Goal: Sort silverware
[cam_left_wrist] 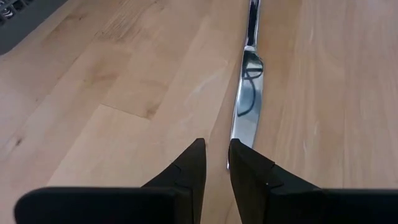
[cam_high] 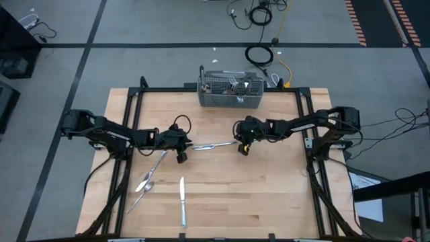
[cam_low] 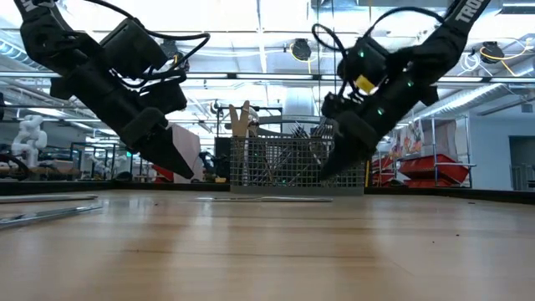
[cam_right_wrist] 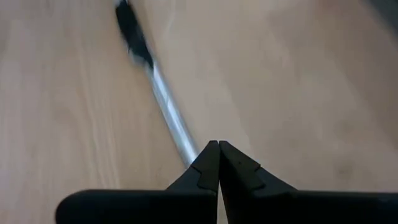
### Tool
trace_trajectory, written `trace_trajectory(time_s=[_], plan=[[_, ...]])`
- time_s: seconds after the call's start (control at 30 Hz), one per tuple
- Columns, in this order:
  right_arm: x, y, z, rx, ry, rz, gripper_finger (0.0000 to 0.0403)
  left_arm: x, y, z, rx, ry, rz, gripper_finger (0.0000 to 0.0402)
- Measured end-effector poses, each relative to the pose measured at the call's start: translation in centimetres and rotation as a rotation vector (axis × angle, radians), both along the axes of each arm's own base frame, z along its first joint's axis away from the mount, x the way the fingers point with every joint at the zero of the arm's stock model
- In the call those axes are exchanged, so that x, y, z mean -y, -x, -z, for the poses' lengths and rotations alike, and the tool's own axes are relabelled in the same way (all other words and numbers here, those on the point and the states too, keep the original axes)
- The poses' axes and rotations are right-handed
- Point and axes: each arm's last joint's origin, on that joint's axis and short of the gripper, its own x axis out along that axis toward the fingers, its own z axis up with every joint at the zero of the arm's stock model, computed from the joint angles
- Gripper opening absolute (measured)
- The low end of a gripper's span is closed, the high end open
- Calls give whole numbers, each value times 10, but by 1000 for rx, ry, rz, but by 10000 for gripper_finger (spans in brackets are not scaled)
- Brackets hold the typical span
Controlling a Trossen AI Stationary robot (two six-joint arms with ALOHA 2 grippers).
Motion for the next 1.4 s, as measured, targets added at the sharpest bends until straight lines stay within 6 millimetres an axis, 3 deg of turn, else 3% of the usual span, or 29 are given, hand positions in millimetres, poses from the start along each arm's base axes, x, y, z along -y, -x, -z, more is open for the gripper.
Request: trace_trajectory(time_s=[0.47,0.73,1.3,1.4], plan=[[-4,13,15,-31,-7,-29,0,0,0,0,2,0,0,77],[-3,10,13,8,10,-37,0,0,0,0,5,0,0,77],[-3,5,31,-7,-40,-28,0,0,-1,-1,9,2,1,77],[-3,5,31,-8,-46,-23,0,3,-2,-2,26,57,88,77]])
